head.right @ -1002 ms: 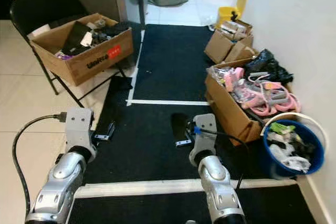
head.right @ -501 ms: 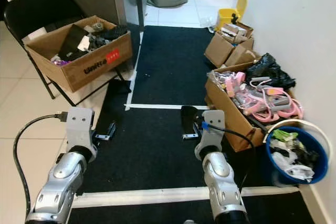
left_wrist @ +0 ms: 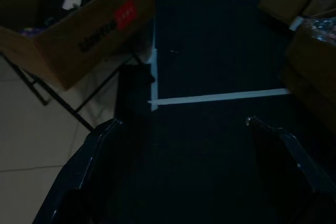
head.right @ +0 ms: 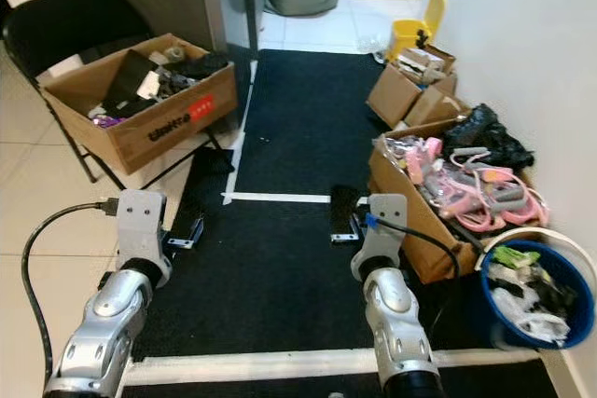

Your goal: Picking trash to rubbish bin

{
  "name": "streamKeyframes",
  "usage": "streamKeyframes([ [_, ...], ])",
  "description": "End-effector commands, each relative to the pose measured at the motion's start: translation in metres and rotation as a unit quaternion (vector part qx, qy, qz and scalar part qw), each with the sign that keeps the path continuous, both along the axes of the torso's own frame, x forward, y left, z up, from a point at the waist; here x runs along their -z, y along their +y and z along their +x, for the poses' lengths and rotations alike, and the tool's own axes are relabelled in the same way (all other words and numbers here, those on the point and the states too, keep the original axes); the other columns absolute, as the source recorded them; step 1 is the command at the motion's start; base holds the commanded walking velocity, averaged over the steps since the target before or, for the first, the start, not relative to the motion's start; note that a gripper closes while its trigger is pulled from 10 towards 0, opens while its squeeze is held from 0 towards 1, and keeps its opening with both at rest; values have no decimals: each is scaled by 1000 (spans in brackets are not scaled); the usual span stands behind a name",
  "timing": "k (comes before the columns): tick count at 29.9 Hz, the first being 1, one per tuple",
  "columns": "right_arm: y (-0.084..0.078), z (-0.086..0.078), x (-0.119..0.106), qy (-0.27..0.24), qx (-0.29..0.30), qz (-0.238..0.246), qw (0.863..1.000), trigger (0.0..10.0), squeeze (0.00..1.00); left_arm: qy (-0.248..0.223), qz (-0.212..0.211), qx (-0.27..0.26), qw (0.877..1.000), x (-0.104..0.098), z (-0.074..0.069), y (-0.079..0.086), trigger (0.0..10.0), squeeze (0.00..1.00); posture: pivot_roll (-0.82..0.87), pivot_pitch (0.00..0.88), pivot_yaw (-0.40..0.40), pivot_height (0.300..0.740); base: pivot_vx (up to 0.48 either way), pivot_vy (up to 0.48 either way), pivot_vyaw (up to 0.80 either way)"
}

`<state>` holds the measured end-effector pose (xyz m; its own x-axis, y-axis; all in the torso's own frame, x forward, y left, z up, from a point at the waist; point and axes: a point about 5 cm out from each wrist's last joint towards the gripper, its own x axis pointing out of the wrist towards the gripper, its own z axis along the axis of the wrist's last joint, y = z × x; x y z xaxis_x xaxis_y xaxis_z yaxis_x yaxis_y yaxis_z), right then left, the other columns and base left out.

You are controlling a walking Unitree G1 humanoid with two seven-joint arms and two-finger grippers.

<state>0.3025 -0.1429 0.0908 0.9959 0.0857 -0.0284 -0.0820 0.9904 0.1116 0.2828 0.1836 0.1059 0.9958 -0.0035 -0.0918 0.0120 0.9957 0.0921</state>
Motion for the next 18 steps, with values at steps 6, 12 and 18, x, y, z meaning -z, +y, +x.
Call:
streamKeyframes([
  [6, -4, -2, 4, 3, 14, 6, 1000, 10000, 0, 10, 9, 8, 1000, 4, -1, 1, 10000, 0, -29, 78, -17, 740, 285, 0, 0],
  [12, -4, -3, 6, 4, 17, 8, 1000, 10000, 0, 11, 9, 10, 1000, 4, -1, 0, 10000, 0, -31, 79, -11, 740, 288, 0, 0],
  [18, -5, -2, 6, 4, 18, 8, 1000, 10000, 0, 11, 9, 11, 1000, 4, 0, 0, 10000, 0, -32, 79, -10, 740, 290, 0, 0],
])
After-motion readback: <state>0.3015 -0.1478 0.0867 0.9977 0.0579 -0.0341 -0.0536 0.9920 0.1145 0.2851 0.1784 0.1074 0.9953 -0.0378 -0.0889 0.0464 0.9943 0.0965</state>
